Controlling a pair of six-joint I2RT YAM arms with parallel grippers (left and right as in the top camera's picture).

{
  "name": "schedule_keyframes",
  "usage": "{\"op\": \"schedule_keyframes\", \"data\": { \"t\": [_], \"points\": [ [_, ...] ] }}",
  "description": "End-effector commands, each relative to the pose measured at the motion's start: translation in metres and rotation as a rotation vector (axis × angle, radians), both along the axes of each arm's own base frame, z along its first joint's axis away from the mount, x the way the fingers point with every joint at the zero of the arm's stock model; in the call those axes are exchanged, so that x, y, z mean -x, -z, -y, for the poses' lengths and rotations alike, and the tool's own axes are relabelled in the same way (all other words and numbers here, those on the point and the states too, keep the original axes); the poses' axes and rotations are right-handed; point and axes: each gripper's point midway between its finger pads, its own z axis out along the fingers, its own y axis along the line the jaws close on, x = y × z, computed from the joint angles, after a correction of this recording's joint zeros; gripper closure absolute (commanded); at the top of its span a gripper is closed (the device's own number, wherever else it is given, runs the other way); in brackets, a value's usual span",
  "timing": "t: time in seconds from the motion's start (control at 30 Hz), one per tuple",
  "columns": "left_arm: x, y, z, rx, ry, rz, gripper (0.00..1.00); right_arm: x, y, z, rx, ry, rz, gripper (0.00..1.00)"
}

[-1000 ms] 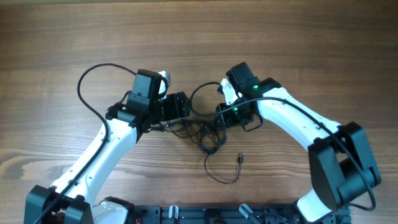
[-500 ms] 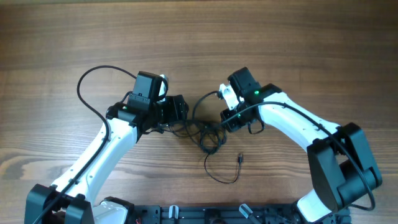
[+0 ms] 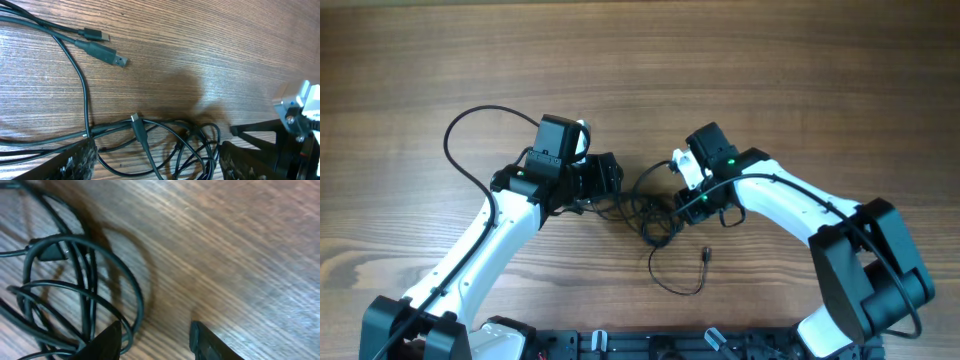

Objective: Untangle cables

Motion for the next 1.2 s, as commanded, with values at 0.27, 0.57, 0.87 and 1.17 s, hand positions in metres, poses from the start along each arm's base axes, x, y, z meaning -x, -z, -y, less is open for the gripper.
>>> {"op": "schedule_keyframes", "data": {
  "t": [0.27,0.57,0.87,1.17],
  "points": [
    [-0.005,0.000,-0.006,-0.024,-0.026,0.009,0.22,0.020,0.002,0.000,-0.011,-0.054,-0.054,0.50],
    [-0.009,0.003,-0.031,-0.033,-0.102,-0.021,0.23,-0.003,0.002,-0.001,0.004,0.058,0.020,0.50],
    [-0.003,0.014,-0.074,-0.092,-0.336,-0.112,0.20,-0.009,0.003,-0.005,0.086,0.017,0.114,0.50],
    [0.002,0.017,-0.078,-0.100,-0.352,-0.137,0.20,-0.001,0.004,-0.013,0.121,-0.032,0.138,0.50]
  ]
}}
